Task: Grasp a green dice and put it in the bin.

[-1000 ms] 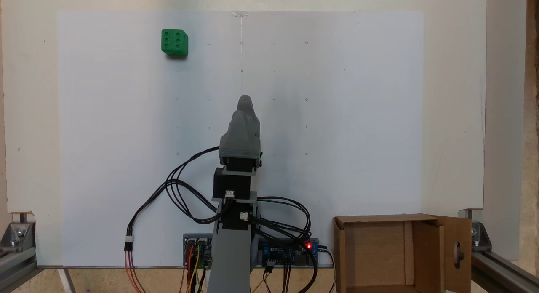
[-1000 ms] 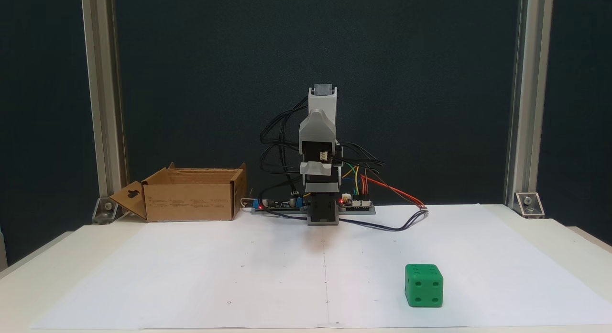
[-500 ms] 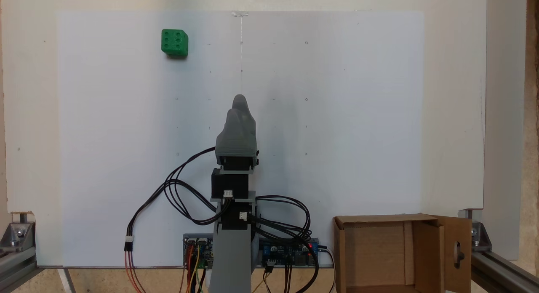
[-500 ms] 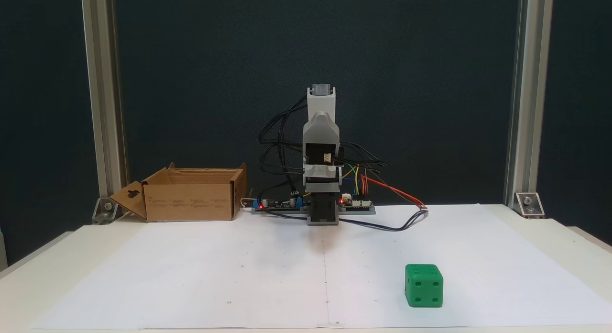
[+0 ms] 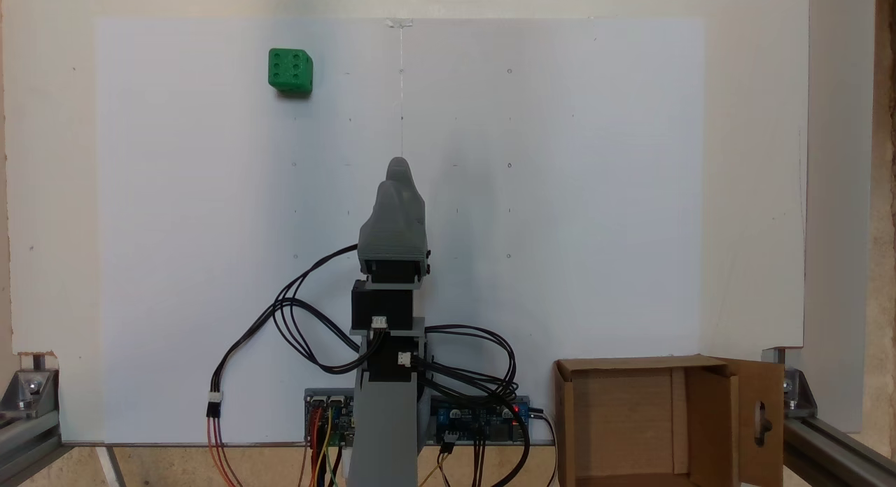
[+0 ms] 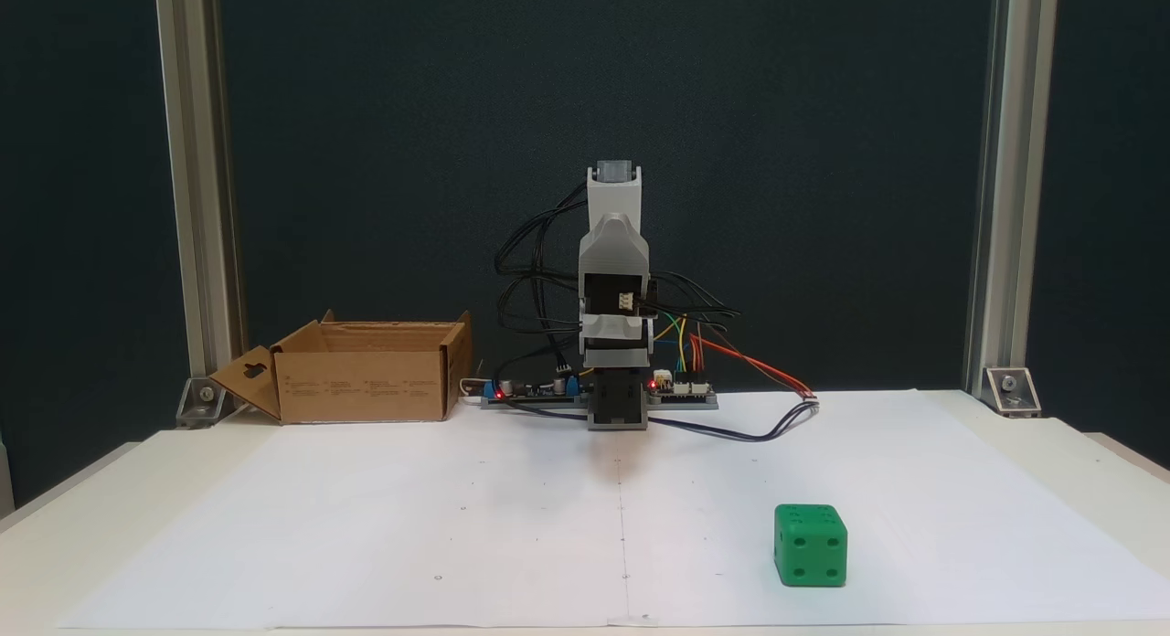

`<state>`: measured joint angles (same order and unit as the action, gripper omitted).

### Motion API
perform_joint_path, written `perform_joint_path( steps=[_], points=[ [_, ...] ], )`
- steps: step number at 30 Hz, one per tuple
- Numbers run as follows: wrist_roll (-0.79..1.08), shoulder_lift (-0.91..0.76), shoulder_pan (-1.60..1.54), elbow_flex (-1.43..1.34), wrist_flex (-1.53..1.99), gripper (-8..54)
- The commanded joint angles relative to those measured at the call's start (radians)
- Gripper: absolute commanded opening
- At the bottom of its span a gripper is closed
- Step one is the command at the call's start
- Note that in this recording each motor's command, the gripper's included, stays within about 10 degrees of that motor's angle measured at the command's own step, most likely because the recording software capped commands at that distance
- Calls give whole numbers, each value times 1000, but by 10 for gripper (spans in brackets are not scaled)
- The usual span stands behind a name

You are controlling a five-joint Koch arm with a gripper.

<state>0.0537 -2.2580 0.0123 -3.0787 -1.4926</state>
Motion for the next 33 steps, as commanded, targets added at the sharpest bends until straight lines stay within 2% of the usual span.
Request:
perform_joint_path(
  steps=[1,33],
  points=[
    [38,-106,-5,-51,-6,445],
    [44,-104,-14,-51,8,439]
  ],
)
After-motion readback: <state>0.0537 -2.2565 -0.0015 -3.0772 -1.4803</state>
